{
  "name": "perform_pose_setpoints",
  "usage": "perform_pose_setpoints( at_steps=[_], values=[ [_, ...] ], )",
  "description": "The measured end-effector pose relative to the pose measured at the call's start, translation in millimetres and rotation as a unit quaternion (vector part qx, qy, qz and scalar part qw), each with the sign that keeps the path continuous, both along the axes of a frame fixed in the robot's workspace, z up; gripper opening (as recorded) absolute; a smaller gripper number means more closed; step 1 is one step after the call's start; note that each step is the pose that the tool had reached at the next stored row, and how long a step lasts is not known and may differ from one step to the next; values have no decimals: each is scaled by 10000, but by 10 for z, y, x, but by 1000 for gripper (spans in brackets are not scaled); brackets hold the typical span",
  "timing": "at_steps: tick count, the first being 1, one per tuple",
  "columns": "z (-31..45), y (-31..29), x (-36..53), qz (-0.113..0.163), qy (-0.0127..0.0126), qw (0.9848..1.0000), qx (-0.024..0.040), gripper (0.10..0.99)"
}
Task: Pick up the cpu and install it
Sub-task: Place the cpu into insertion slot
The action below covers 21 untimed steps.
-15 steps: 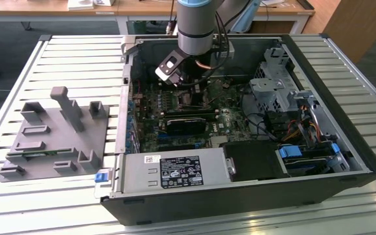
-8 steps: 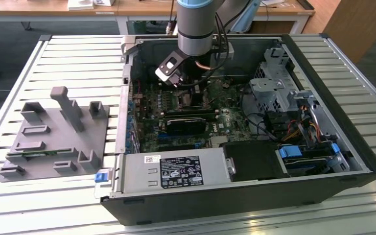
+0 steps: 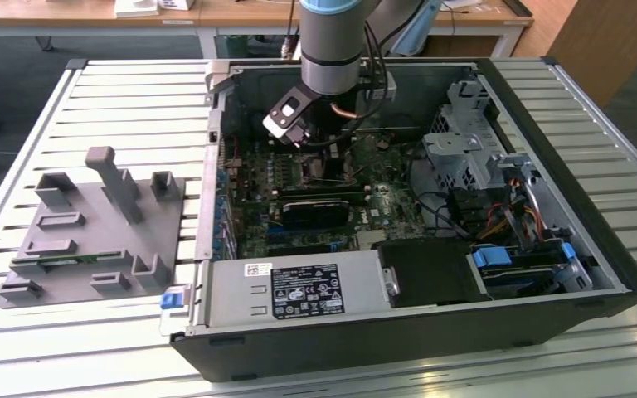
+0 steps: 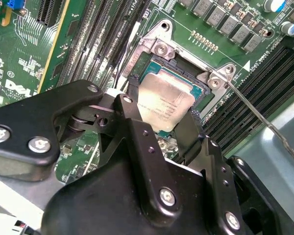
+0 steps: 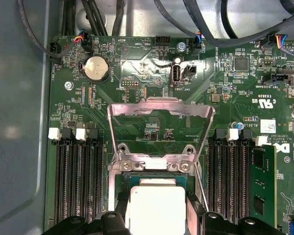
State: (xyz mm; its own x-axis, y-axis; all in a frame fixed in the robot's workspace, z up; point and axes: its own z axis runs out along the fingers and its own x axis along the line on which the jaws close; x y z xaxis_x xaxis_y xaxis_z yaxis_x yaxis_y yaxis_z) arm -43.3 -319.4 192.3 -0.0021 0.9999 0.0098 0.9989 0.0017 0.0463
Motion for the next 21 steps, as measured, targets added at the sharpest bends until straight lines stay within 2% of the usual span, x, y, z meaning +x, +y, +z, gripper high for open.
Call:
perform_pose_setpoints(
  at_steps=[3, 4, 11, 21],
  values=[
    [-7, 3, 2, 0, -5, 10000, 7, 549],
    [-5, 2, 1, 0, -3, 10000, 4, 612],
    [30, 0, 0, 0, -1, 10000, 1, 612],
    [9, 19, 1, 0, 0, 10000, 18, 612]
  ],
)
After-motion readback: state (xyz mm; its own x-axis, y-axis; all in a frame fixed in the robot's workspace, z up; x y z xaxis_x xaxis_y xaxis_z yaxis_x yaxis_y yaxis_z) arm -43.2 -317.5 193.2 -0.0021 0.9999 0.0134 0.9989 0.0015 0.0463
